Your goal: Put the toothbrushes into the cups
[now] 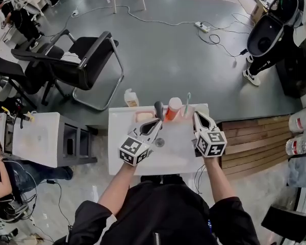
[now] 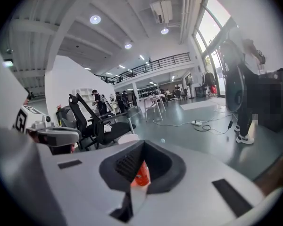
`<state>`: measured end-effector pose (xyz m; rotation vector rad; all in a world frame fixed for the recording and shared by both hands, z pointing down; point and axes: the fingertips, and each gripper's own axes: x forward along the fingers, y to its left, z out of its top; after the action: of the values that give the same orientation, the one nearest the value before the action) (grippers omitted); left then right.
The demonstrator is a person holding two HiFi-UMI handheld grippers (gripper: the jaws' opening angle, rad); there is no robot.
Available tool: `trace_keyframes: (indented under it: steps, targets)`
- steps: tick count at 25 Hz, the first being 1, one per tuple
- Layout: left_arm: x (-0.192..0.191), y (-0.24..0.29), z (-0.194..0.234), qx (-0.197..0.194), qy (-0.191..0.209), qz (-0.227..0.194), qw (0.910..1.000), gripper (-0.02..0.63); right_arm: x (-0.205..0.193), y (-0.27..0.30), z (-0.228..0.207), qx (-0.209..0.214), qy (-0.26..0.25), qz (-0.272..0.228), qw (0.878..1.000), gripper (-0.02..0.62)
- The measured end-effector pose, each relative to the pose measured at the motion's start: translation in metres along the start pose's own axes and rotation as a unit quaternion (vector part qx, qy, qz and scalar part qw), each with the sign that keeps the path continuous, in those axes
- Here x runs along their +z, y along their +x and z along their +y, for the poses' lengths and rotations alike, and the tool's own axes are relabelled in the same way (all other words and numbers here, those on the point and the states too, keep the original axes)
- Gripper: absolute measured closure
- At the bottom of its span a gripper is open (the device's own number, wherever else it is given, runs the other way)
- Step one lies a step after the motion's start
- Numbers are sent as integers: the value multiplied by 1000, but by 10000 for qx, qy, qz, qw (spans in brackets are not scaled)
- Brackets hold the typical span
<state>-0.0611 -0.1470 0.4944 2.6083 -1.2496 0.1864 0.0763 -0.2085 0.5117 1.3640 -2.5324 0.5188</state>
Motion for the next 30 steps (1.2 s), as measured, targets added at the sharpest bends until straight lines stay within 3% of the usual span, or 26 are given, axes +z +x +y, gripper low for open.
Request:
trace_keyframes:
  steps: [8, 16, 24, 30]
  targets:
    - [8, 20, -25, -411, 82, -41, 9991, 604, 3, -44, 10, 352, 11, -227, 9991, 591]
    - [-17, 35, -48, -782, -9, 183, 9968, 604, -42, -80, -8, 95, 228, -25, 9997, 591]
    - [-52, 45, -72, -1186, -130, 512, 9915, 605, -131, -113, -10, -89, 189, 755, 9969, 591]
    - [-63, 47, -81, -1321, -154, 625, 9891, 604, -207, -129, -22, -402, -214, 1860, 9815, 591]
